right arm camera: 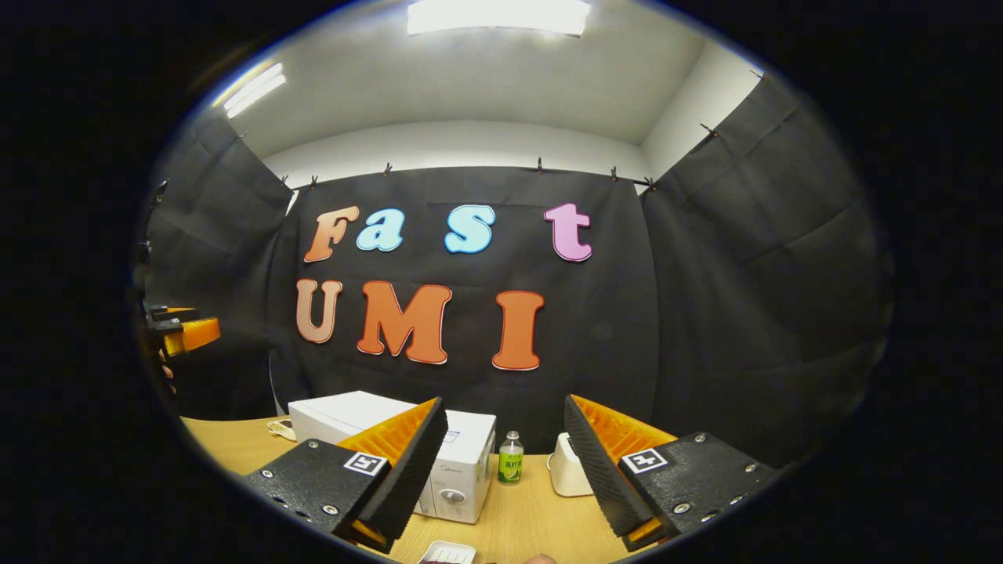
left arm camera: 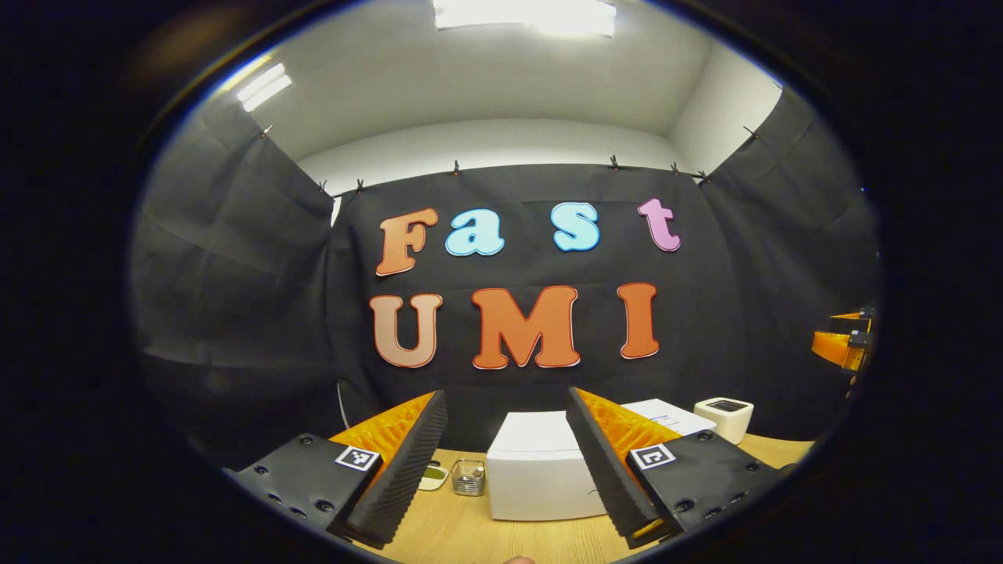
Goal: Open the microwave oven with the left hand, put the food in, and close the microwave oven.
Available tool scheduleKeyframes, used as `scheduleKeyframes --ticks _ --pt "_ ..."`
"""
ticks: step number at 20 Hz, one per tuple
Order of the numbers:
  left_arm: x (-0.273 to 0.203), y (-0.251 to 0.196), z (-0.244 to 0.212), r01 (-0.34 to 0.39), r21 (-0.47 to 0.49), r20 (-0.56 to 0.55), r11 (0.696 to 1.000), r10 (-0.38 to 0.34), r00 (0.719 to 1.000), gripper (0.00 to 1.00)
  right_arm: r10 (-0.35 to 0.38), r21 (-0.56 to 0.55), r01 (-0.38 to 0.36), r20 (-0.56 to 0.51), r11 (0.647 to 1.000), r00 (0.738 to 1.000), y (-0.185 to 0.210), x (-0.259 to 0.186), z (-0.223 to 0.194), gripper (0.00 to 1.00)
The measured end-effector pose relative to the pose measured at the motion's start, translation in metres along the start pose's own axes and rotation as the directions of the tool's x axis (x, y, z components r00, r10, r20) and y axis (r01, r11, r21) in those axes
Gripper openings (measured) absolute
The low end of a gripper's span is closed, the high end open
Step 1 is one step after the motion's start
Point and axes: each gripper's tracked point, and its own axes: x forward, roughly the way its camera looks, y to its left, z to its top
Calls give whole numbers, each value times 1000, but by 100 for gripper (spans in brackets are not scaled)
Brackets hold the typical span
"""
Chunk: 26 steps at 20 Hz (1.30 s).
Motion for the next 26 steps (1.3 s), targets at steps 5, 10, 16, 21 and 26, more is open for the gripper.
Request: scheduleKeyframes --ticks 5,10,16,21,26 --pt "4 -46 -34 82 17 -47 996 -81 996 97 -9 26 10 -32 1000 999 -15 -8 -23 93" --pt "9 -101 -75 161 -14 -89 987 -162 983 100 11 42 -9 -43 999 999 -22 -14 -45 93" --pt "20 -166 -125 222 -34 -117 974 -225 967 98 10 13 -8 -113 1000 994 -36 -22 -89 94" --pt "34 -222 -172 262 -43 -177 964 -265 948 97 -1 8 2 -138 1000 990 -52 -23 -108 94" --pt "57 -264 -226 301 -59 -244 952 -307 920 100 -18 7 20 -149 1000 989 -76 -24 -122 94"
